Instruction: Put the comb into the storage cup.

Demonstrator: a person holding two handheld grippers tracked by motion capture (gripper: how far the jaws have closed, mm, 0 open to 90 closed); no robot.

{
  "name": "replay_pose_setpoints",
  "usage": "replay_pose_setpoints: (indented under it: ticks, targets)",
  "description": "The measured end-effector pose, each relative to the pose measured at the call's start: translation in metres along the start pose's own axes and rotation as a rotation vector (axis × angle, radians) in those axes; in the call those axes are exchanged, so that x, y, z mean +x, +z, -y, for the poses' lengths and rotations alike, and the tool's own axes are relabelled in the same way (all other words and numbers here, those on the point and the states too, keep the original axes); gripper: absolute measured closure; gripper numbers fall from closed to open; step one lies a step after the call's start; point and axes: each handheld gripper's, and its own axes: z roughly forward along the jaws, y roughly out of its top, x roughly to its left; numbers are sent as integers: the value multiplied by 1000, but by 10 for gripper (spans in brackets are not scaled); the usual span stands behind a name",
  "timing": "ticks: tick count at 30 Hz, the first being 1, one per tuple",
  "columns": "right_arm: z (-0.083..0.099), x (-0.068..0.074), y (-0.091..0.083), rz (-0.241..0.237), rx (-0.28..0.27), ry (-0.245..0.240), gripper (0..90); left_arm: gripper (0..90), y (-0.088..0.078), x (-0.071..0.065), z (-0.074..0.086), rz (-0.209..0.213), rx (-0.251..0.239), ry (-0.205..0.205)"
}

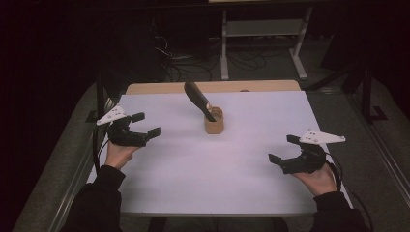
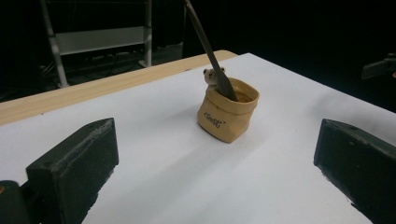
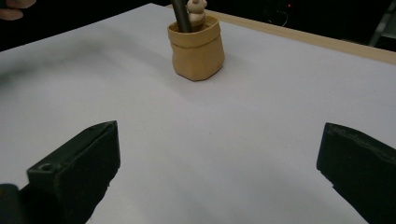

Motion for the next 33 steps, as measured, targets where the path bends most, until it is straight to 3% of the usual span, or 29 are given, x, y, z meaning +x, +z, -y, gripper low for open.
replay_pose_setpoints:
  ticks: [24,33]
  targets:
    - [1,0,1,3,7,2,0,0,-34,7,41,-50,-41,-45]
    - [2,-1,1,3,13,4,0,0,-45,8,60,-88,-61,-57]
